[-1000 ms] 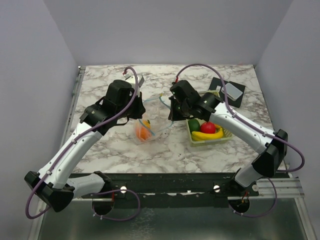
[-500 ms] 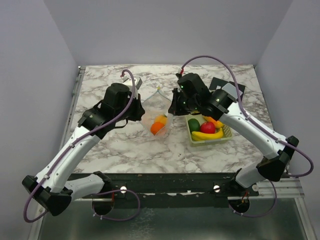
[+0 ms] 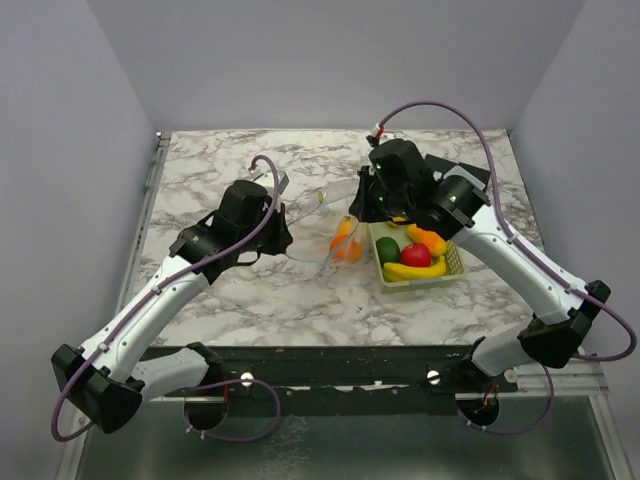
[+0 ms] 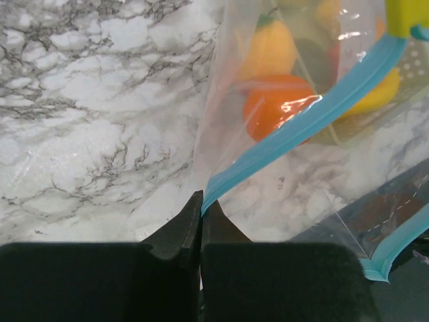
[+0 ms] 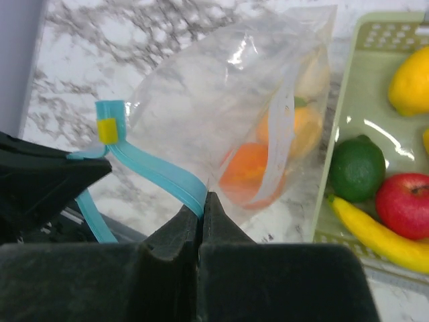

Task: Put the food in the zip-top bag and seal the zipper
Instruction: Adjust the zipper food storage bag at the center of the board.

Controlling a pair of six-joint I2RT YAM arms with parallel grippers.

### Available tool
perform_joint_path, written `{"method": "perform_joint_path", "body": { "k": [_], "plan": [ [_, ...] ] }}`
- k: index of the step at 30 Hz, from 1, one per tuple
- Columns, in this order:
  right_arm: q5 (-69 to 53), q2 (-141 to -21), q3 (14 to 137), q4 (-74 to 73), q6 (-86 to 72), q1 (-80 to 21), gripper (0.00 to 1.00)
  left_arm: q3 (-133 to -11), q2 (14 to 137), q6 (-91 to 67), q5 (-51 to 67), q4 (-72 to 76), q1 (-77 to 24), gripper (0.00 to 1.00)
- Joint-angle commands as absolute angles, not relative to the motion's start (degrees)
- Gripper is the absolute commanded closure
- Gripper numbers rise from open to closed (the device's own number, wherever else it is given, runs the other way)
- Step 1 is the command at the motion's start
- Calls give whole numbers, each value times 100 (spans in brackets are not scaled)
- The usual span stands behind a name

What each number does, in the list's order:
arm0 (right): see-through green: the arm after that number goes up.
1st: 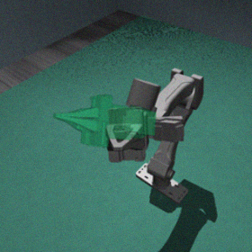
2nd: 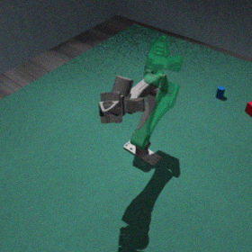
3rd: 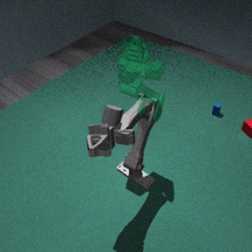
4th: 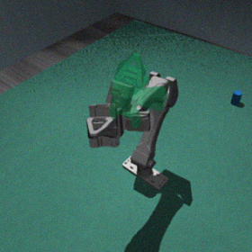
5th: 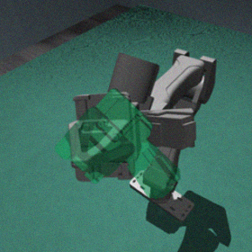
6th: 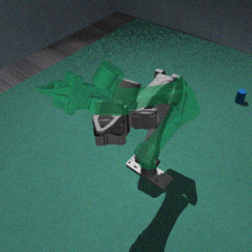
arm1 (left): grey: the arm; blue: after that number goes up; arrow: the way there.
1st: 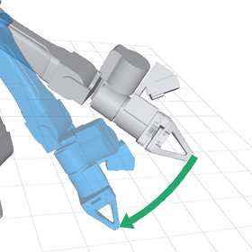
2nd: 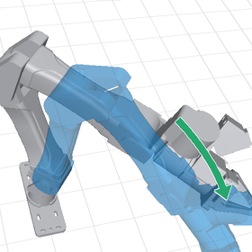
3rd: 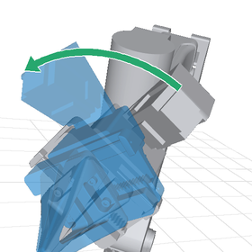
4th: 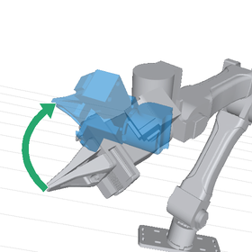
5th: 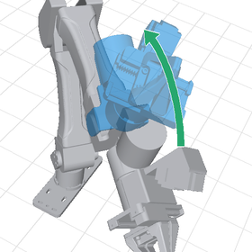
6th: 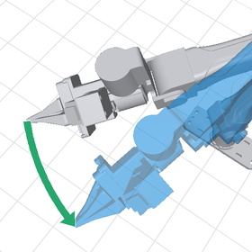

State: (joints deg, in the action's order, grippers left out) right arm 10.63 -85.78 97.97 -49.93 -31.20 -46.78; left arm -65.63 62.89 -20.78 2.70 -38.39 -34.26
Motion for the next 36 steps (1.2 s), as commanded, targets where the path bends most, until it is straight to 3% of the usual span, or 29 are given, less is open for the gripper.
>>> {"method": "perform_joint_path", "body": {
  "k": [1,3,7,11,14,17,18,20,22,24,26,28,30,33,36],
  "plan": [
    [874,-9183,9770,-5692,-3072,-4528,99,-6325,6363,-2240,647,-3836,-3437,100],
    [957,-9389,10149,-5889,-3063,-4602,99,-6601,6236,-2259,549,-3807,-3441,100],
    [1057,-8643,10480,-5143,-2975,-4614,99,-7812,6415,-1986,252,-4354,-3437,100],
    [863,-9023,9979,-5406,-2955,-4404,100,-6892,6678,-2018,209,-4129,-3381,100],
    [741,-9235,10201,-5870,-3104,-4520,99,-6725,6516,-2242,902,-3893,-3313,100],
    [751,-8293,9114,-4452,-3128,-4510,99,-6473,6331,-2243,333,-3714,-3284,100],
    [554,-8466,8946,-4328,-3054,-4353,99,-6440,6573,-2169,319,-3915,-3200,100],
    [399,-9315,9870,-5962,-3142,-4292,99,-6929,6780,-2215,1214,-4339,-3167,100],
    [879,-8940,9995,-5572,-3200,-4692,99,-7131,6219,-2398,565,-3968,-3371,100],
    [708,-8320,9093,-4481,-3064,-4519,99,-7136,6414,-2064,-125,-4202,-3191,100],
    [721,-8909,10101,-5935,-3146,-4325,100,-7577,6747,-2058,1490,-4694,-2875,100],
    [1648,-8690,10662,-5912,-3111,-4893,99,-7346,6248,-2427,1257,-4015,-3063,100],
    [1270,-8077,9529,-4535,-2937,-4737,99,-6918,6289,-2051,321,-3935,-2964,100],
    [887,-9032,9703,-5673,-3085,-4137,100,-6248,6808,-1994,1770,-3892,-2350,100],
    [739,-8558,8895,-4869,-3084,-4183,99,-6084,6246,-2219,1337,-3600,-2405,100]
  ]
}}
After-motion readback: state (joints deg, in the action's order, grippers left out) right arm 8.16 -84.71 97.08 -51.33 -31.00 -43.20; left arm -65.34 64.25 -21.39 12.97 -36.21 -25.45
